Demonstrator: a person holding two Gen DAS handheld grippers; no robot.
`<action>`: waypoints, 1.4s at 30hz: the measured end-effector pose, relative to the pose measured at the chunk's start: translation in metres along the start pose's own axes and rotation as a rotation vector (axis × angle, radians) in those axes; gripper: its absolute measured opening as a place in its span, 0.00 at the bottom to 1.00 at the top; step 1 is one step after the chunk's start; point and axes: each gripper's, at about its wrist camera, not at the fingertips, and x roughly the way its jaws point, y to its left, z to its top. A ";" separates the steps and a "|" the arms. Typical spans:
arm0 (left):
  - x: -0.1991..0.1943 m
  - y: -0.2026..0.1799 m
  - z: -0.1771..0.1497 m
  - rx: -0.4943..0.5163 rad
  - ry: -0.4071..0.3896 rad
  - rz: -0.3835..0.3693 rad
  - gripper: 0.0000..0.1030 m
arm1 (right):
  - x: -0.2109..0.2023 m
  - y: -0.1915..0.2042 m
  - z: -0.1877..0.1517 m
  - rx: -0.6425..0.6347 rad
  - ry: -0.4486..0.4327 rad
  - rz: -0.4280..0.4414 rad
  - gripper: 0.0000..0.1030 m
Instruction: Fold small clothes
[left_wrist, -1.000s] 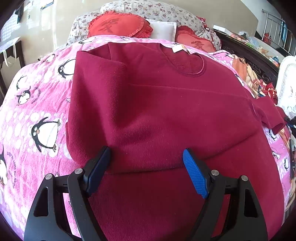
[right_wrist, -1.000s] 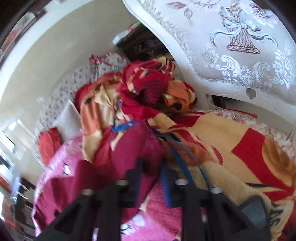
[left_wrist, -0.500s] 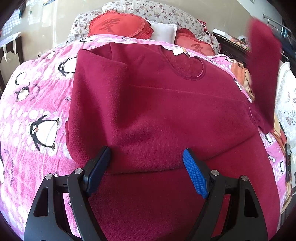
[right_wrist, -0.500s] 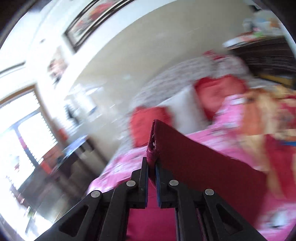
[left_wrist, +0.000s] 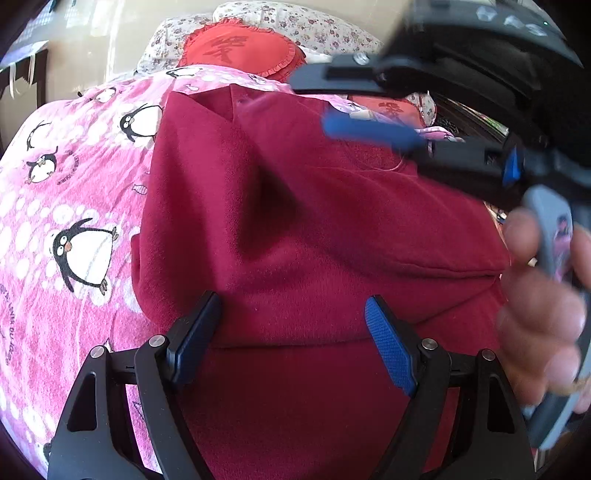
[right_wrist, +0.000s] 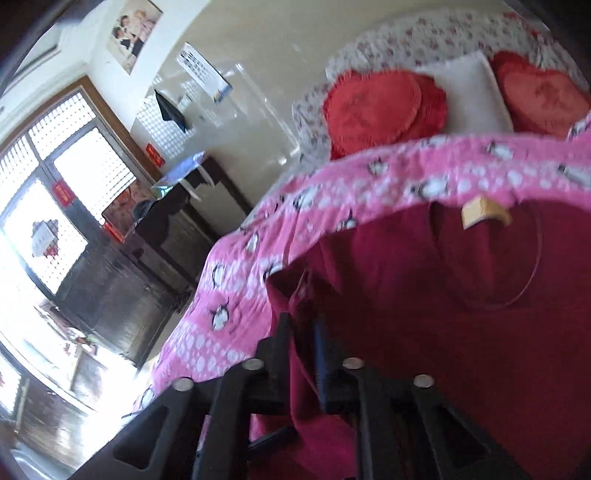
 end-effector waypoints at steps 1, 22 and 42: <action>0.000 -0.001 0.000 0.002 0.001 0.002 0.79 | -0.003 -0.004 -0.005 0.012 -0.003 -0.007 0.51; 0.060 0.027 0.087 -0.023 0.098 0.276 0.53 | -0.148 -0.137 -0.060 -0.094 0.007 -0.578 0.20; 0.047 0.032 0.061 0.016 -0.003 0.248 0.55 | -0.120 -0.195 0.011 0.156 -0.002 -0.556 0.49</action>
